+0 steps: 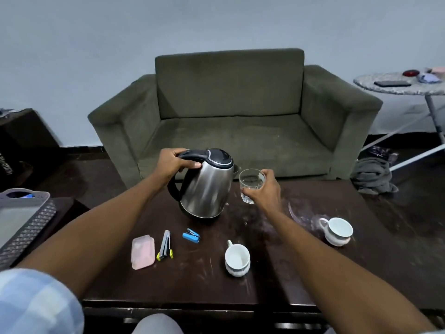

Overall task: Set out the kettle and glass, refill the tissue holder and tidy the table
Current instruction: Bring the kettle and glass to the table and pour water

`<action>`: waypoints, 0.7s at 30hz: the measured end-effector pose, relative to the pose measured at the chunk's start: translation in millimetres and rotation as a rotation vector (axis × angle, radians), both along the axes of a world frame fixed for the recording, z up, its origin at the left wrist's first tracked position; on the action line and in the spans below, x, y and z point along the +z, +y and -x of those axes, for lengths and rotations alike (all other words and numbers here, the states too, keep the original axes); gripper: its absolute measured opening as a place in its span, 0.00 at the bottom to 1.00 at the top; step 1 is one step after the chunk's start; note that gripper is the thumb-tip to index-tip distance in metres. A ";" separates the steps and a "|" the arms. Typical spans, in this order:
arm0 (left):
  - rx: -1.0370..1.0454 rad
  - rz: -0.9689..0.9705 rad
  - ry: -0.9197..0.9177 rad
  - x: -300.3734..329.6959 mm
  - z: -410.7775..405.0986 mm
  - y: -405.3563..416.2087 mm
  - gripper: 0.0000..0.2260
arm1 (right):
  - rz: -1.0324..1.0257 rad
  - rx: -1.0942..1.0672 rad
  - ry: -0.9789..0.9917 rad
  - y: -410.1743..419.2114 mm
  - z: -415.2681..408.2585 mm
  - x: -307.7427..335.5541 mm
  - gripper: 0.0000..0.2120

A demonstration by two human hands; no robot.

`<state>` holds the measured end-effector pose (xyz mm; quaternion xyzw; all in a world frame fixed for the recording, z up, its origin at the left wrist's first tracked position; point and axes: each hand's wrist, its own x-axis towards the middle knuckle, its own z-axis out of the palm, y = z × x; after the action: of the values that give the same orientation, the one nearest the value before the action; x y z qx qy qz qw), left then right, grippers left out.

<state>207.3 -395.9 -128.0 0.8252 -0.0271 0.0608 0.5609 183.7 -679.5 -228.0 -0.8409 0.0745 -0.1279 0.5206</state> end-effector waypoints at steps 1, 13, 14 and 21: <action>0.000 0.008 0.014 -4.8 -1.2 1.2 0.14 | 0.001 0.011 0.010 0.9 -0.8 -5.2 0.36; -0.003 -0.001 0.004 -14.2 -26.7 16.8 0.18 | -0.014 -0.012 0.133 -0.4 -5.5 -43.3 0.38; -0.012 -0.003 0.002 -13.0 -27.8 16.1 0.17 | -0.015 -0.016 0.143 0.2 -4.7 -46.8 0.39; -0.110 -0.142 -0.005 1.5 -35.4 6.7 0.12 | -0.050 0.007 0.102 0.7 -1.3 -62.7 0.39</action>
<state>242.7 -389.2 -126.4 0.8599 -0.0783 0.0299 0.5035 185.0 -678.9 -290.7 -0.8333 0.1013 -0.0810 0.5374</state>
